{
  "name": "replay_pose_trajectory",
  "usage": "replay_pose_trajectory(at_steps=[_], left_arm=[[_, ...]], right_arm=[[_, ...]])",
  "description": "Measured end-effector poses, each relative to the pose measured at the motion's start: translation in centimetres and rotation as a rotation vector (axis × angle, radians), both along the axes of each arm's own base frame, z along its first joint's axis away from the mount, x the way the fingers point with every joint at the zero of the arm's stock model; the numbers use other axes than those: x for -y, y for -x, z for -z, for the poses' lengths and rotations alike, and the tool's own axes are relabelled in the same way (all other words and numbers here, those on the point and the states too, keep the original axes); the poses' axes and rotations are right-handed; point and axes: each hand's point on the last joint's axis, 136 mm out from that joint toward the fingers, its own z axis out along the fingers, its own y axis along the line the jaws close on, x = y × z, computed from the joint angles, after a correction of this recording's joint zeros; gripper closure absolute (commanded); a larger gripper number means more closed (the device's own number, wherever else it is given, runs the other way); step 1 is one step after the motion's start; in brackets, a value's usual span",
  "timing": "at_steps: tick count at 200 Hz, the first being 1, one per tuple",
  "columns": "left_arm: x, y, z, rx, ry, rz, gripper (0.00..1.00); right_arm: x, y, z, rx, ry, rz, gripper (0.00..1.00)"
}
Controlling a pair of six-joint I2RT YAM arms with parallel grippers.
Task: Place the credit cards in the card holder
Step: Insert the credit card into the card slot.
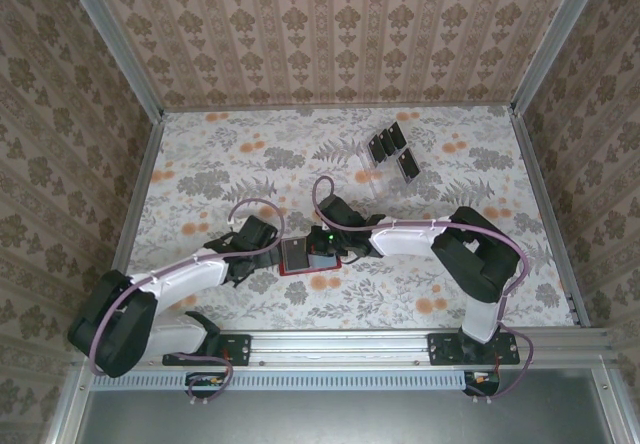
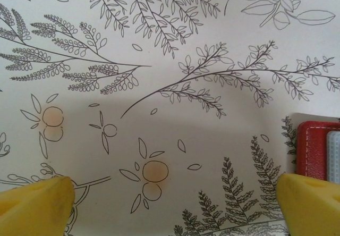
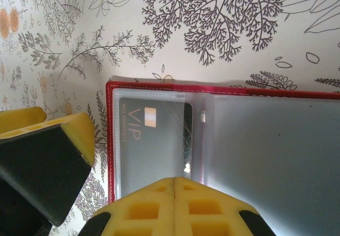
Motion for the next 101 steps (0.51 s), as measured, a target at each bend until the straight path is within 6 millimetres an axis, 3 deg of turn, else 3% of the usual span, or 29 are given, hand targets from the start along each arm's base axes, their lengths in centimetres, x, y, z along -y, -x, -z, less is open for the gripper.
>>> replay_pose_trajectory(at_steps=[64, 101], left_arm=[[-0.3, 0.1, 0.9, -0.019, -0.032, -0.005, 0.00], [-0.2, 0.0, 1.0, -0.019, -0.040, -0.005, 0.00]], right_arm=[[0.1, 0.1, 1.7, -0.025, 0.030, -0.002, 0.98], [-0.1, 0.0, 1.8, -0.026, 0.030, -0.003, 0.99]])
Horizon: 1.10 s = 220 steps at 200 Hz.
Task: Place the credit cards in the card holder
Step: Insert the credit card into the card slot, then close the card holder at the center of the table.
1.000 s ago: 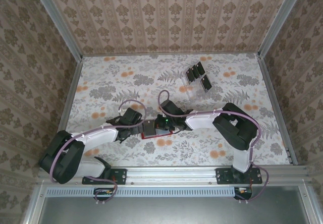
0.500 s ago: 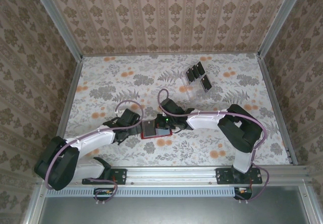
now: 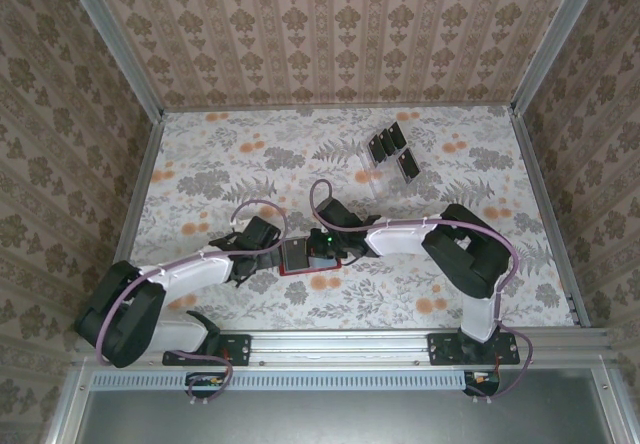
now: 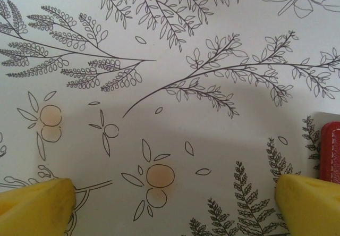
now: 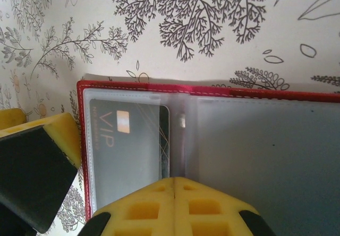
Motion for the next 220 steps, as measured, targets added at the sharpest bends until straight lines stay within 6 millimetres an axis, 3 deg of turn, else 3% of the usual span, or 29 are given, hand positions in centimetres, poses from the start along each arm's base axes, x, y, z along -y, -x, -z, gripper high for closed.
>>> replay_pose_trajectory(at_steps=[97, 124, 153, 181, 199, 220], left_arm=[[0.1, 0.0, -0.1, 0.005, -0.001, 0.000, 0.00], [0.0, 0.1, -0.4, 0.005, 0.009, 0.000, 0.00], [0.0, -0.4, -1.9, 0.035, 0.074, -0.008, 0.00], [0.5, -1.5, -3.9, 0.096, 0.181, -0.003, 0.00], [1.6, -1.9, -4.9, 0.133, 0.259, 0.033, 0.00], [3.2, -2.0, -5.7, 0.156, 0.339, 0.086, 0.00]], right_arm=[[-0.9, 0.3, -0.3, -0.005, -0.015, -0.018, 0.97], [-0.9, 0.3, -1.7, 0.014, -0.029, -0.025, 0.72], [-0.3, 0.3, -7.3, 0.120, -0.098, -0.028, 0.50], [2.4, 0.7, -12.0, 0.237, -0.093, 0.011, 0.37], [4.4, 0.7, -12.7, 0.280, -0.036, 0.036, 0.31], [6.4, 0.6, -11.2, 0.285, 0.064, 0.058, 0.30]])
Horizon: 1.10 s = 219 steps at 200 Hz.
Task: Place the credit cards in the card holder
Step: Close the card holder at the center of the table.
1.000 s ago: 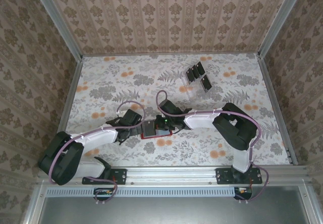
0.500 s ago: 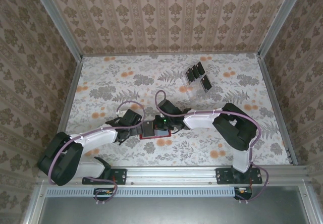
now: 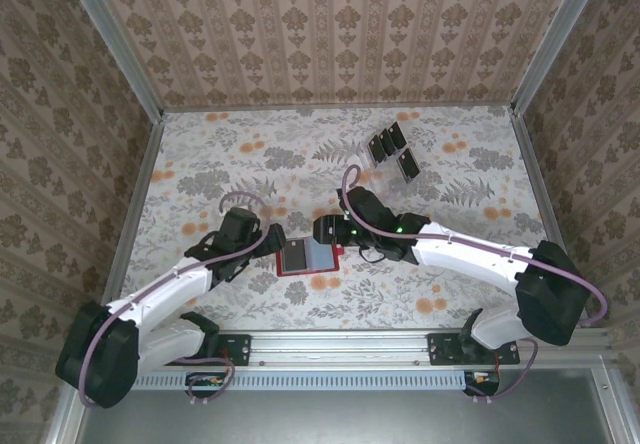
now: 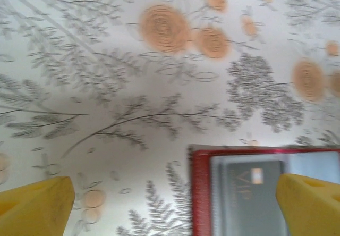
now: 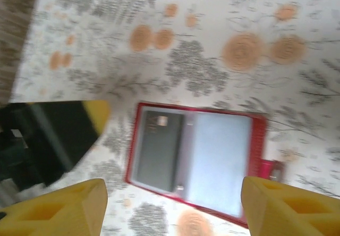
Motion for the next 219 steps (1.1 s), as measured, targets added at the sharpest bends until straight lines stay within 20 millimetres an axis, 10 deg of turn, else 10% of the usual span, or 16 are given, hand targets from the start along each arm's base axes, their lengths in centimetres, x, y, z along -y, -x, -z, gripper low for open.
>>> replay_pose_trajectory(at_steps=[75, 135, 219], left_arm=[[2.8, 0.1, 0.6, -0.011, 0.124, 0.077, 0.00], [4.2, 1.1, 1.3, -0.036, 0.122, 0.110, 0.00], [5.3, 1.4, 2.9, -0.065, 0.114, 0.123, 0.00]], right_arm=[[2.3, -0.1, 7.5, -0.087, 0.245, 0.008, 0.38], [2.8, -0.1, 9.9, -0.108, 0.315, 0.002, 0.83], [2.8, -0.1, 10.2, -0.106, 0.308, 0.006, 0.97]])
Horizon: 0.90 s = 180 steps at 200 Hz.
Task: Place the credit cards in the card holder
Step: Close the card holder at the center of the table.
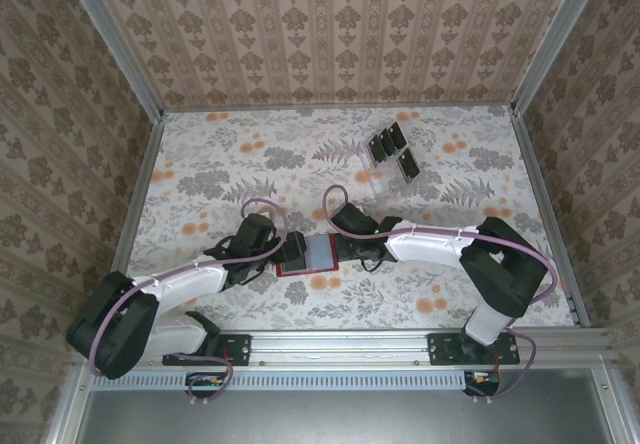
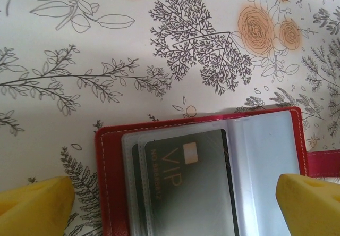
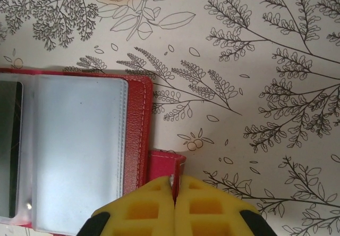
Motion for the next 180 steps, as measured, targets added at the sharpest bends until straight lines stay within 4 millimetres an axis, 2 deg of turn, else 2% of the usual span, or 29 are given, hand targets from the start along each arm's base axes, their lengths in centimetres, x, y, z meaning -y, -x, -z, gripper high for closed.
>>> replay_pose_trajectory(at_steps=[83, 125, 149, 180], left_arm=[[0.6, -0.3, 0.3, 0.015, -0.032, 0.002, 0.00], [1.6, -0.1, -0.1, 0.028, -0.011, 0.024, 0.00], [2.4, 0.2, -1.1, 0.047, 0.022, 0.037, 0.00], [3.3, 0.4, -4.0, 0.119, 0.085, 0.036, 0.00]], right_arm=[[0.3, 0.1, 0.6, -0.005, -0.023, 0.017, 1.00], [0.2, 0.1, 0.6, -0.017, -0.060, 0.027, 1.00], [0.3, 0.0, 0.8, -0.023, -0.080, 0.031, 1.00], [0.3, -0.1, 1.0, -0.036, -0.112, 0.046, 1.00]])
